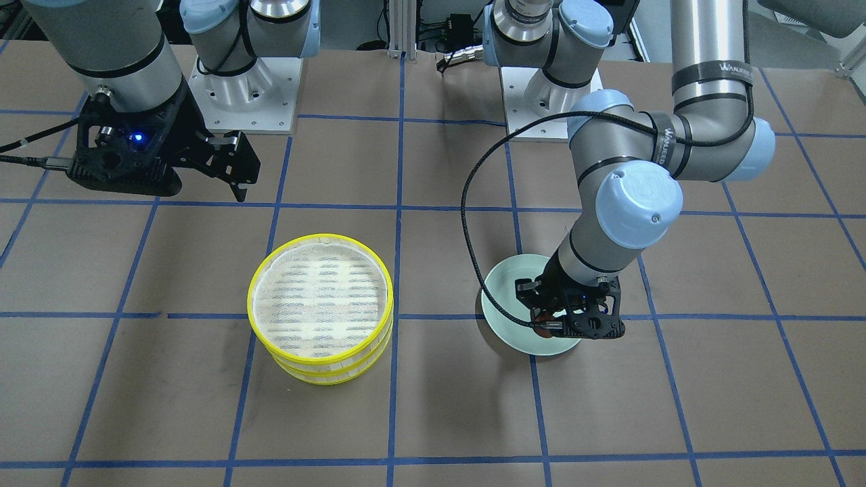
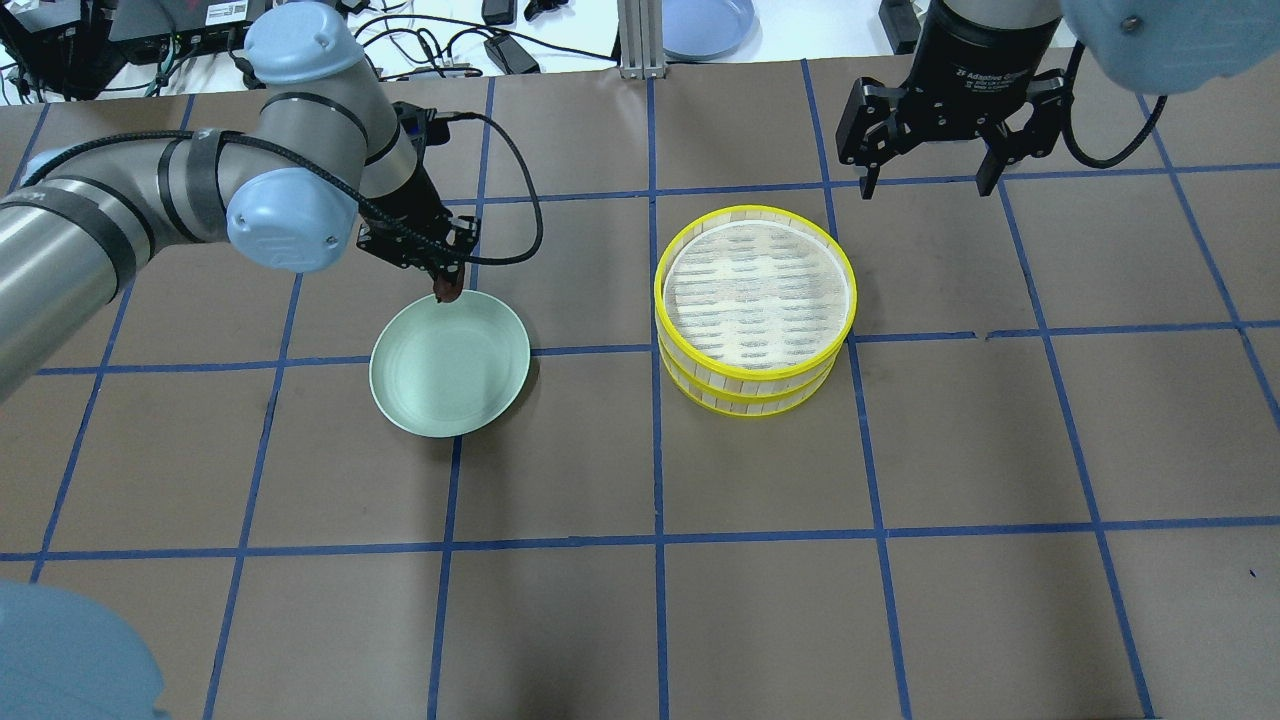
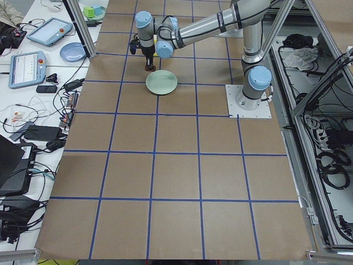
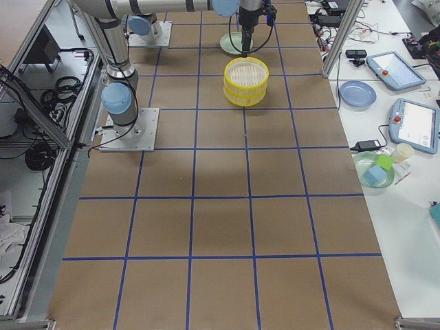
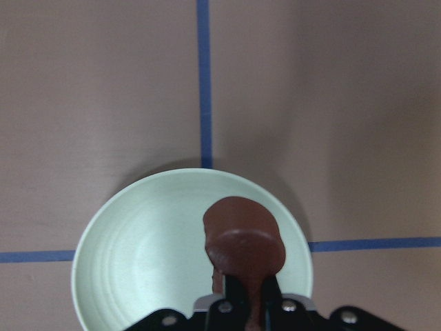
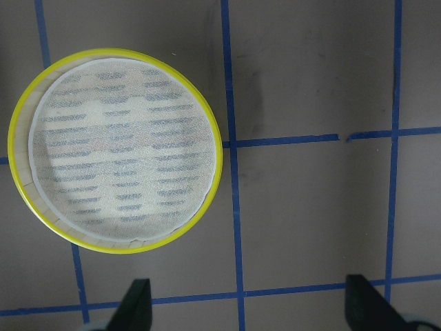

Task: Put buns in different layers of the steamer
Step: 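Carry the brown bun over the steamer's top layer and lower it with the left gripper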

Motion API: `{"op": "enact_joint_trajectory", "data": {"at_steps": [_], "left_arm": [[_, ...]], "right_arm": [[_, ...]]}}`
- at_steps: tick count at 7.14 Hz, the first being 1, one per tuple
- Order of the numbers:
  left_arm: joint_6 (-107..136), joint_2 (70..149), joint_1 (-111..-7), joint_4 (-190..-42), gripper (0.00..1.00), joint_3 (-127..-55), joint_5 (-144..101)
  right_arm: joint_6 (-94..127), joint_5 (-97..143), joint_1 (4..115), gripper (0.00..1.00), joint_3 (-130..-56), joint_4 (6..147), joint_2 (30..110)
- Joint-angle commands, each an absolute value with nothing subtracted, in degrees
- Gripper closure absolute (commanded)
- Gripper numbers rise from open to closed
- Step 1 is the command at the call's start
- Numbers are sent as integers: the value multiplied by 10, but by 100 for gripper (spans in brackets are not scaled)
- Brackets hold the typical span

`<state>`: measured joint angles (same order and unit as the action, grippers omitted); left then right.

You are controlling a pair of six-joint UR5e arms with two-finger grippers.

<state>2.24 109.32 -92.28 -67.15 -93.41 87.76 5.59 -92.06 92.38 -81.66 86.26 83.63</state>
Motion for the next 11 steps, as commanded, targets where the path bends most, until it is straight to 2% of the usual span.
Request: {"op": "enact_joint_trajectory", "data": {"at_steps": [1, 3, 7, 9, 10, 11], "left_arm": [[160, 1088, -1005, -690, 100, -881, 870], [321, 1101, -1085, -650, 100, -869, 847], [487, 1156, -1154, -564, 100, -870, 775], [483, 1171, -1158, -553, 5, -876, 781], [478, 1170, -1158, -553, 0, -876, 786], [476, 1170, -1158, -553, 0, -876, 786]], "right_arm": [[56, -926, 925, 0, -823, 888, 838], [56, -927, 923, 0, -879, 897, 868], [56, -928, 923, 0, -883, 904, 869], [56, -929, 923, 0, -884, 904, 869], [56, -929, 922, 0, -883, 904, 869], [56, -929, 922, 0, -883, 904, 869]]}}
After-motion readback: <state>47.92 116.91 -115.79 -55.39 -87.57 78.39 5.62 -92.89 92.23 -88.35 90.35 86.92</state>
